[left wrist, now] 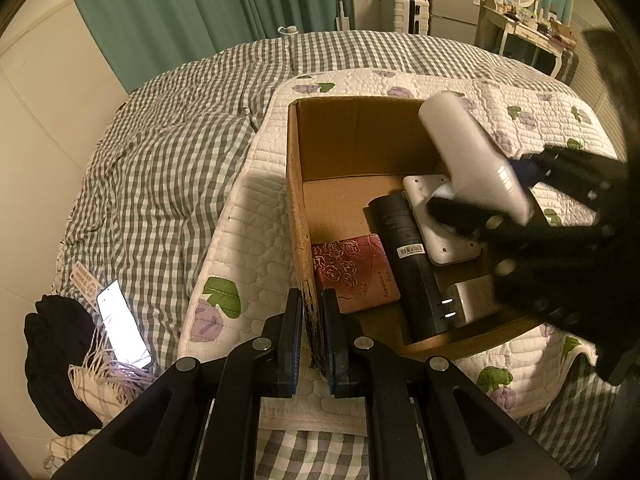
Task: Organize rigid objects
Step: 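Lower the white device into the box onto the router, release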
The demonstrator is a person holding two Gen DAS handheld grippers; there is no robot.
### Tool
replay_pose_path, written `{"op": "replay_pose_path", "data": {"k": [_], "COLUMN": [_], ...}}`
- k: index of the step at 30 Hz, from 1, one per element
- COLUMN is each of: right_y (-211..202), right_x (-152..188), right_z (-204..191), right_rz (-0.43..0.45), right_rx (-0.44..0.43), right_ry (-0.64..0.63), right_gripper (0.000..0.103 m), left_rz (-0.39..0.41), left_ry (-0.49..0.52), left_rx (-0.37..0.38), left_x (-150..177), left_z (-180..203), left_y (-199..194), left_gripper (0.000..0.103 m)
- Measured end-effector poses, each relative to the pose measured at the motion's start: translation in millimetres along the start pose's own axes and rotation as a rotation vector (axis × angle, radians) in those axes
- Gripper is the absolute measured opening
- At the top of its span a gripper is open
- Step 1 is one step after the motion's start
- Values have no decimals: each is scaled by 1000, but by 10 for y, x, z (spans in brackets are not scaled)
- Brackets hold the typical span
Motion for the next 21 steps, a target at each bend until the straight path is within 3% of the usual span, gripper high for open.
{"op": "replay_pose_path", "data": {"k": [10,13,21], "right_y": [135,32,-590], "right_x": [56,64,85], "right_z": [-21,11,290], "right_rz": [-31,4,144], "right_rx": [10,13,88], "right_ry": [-3,16,83], "right_gripper": [50,80,88], "left_rz": [0,0,0], "left_ry": [-1,1,2], "left_rx": [1,1,-2], "left_x": [1,1,14], "left_z": [-1,-2,-16], "left_y": [0,-2,4], "left_gripper": [9,9,9]}}
Point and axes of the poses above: each gripper's, at about its wrist camera, not at the fingertips, and y roughly the way its jaws point, z to its right, x to its underside, the point moved 1 cm from there along y, roughly the way its jaws point, and after that the axes turned 14 degrees about -z, right-handed, at the moved point
